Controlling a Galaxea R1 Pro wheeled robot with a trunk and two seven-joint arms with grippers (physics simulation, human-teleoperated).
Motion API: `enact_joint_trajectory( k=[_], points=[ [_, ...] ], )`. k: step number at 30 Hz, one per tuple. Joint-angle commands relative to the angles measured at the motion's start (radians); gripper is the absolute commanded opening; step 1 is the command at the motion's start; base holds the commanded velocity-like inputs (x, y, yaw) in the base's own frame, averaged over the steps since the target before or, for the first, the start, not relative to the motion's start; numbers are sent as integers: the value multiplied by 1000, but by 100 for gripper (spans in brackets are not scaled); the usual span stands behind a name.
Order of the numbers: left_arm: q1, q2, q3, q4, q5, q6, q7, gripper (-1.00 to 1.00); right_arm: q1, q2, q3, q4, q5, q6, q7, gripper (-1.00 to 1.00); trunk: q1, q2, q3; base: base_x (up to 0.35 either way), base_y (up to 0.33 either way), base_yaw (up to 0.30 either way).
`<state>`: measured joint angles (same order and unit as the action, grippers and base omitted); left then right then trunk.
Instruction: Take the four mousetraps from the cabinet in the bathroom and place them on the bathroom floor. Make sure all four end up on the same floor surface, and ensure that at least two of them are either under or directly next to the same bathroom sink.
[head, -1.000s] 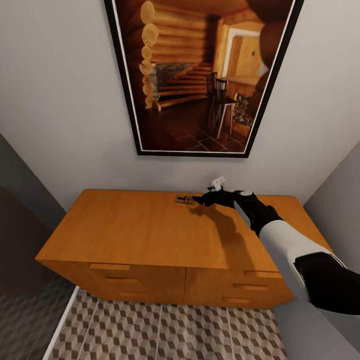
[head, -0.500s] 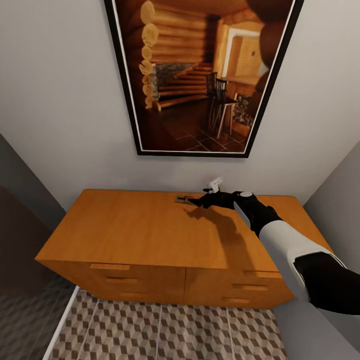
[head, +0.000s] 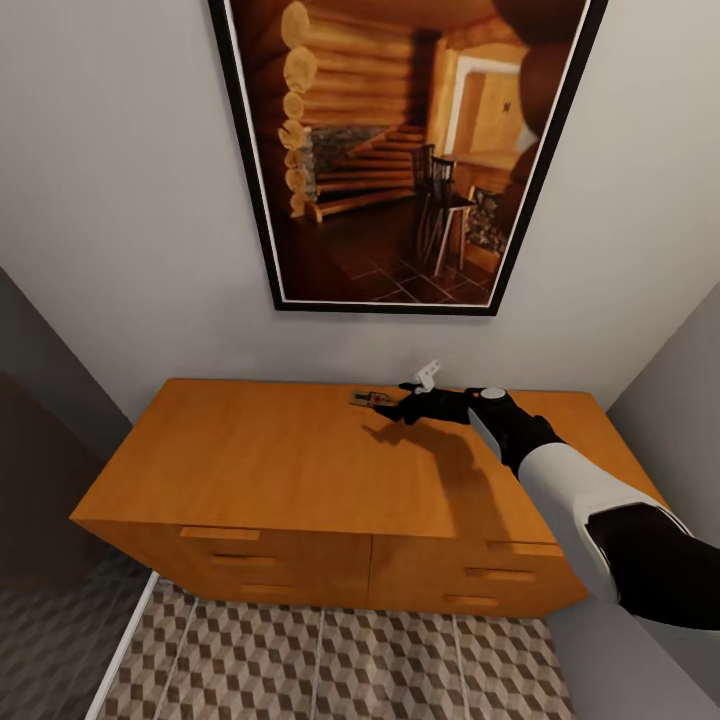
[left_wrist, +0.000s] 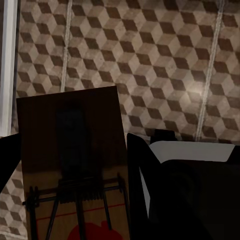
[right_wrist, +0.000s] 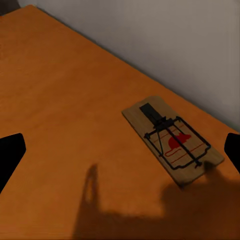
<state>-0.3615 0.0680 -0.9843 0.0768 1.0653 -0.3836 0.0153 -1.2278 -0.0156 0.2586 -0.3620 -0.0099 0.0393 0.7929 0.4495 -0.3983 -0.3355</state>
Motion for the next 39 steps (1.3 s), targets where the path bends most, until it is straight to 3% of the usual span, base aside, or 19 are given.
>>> enact_joint_trajectory(
  k=[1,14,22,39],
  points=[
    [-1,0,-7,1,-2,-3,5,-100,0,-2,2,0,-1,2,5,100,1,-2,-2,0,0,0],
    [-1,0,-7,1,-2,-3,6,-100,0,-7,2,2,0,-2,17,100,1,-2,-2,0,0,0],
    [-1,0,-7,1,-2,-3,6,-100,-1,-30,2,2,0,-3,43,100,1,-2,-2,0,0,0],
    [-1,0,-7,1,-2,-3,6,-100,-1,-31,4,5,1,-1,49,100,1,-2,-2,83,0,0]
  ],
)
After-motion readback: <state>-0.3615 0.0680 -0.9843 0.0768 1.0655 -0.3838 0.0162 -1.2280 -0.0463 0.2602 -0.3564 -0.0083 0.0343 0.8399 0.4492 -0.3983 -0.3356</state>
